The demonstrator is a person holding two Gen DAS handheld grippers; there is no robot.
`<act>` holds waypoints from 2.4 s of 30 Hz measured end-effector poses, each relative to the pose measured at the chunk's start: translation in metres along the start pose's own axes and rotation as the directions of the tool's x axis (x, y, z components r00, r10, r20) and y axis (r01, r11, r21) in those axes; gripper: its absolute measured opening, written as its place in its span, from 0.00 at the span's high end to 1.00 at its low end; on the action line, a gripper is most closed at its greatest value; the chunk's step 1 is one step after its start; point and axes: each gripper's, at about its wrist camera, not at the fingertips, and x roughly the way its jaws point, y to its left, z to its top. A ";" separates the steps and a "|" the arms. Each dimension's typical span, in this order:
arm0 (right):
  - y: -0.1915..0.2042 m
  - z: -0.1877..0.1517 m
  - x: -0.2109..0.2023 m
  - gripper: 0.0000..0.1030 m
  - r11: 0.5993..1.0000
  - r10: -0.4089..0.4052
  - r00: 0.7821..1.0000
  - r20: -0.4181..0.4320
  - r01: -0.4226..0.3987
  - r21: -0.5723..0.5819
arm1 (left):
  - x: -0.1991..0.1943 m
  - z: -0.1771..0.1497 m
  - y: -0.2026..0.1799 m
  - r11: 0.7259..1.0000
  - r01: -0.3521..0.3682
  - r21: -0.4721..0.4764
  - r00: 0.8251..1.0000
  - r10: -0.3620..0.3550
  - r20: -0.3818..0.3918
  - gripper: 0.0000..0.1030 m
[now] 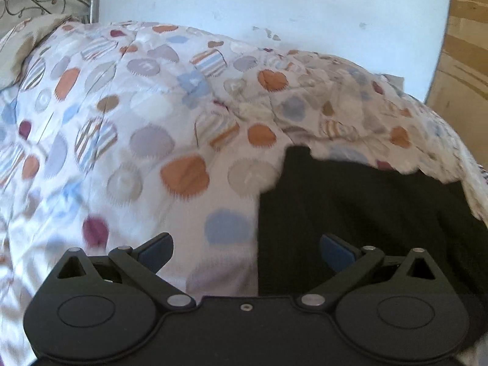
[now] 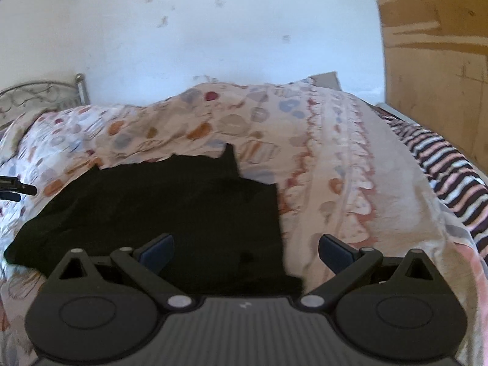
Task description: Fold small clothes
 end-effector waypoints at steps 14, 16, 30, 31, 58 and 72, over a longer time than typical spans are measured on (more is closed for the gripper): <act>0.014 -0.010 -0.009 0.12 0.998 0.024 1.000 0.019 -0.025 0.050 | -0.030 -0.084 0.003 0.985 0.070 -0.158 0.988 -0.090 -0.126 0.05; 0.009 -0.008 -0.005 0.13 0.997 0.018 1.000 0.010 -0.019 0.075 | -0.029 -0.085 0.007 0.975 0.099 -0.200 0.983 -0.127 -0.134 0.12; 0.006 -0.013 -0.003 0.91 0.996 0.018 0.999 -0.040 -0.014 0.086 | -0.039 -0.057 -0.008 0.983 0.092 -0.159 0.980 -0.117 -0.162 0.88; 0.004 -0.012 -0.006 0.91 0.995 0.016 0.999 -0.035 -0.013 0.095 | -0.048 -0.051 -0.011 0.985 0.089 -0.147 0.984 -0.110 -0.140 0.88; -0.012 -0.040 -0.049 0.96 0.988 -0.057 0.996 -0.067 0.066 0.139 | -0.054 -0.078 -0.002 0.993 0.064 -0.101 0.972 -0.085 -0.221 0.89; -0.008 -0.001 -0.021 0.40 0.999 0.020 0.995 -0.095 -0.016 0.042 | -0.055 -0.089 -0.009 0.998 0.025 -0.061 0.974 -0.038 -0.224 0.51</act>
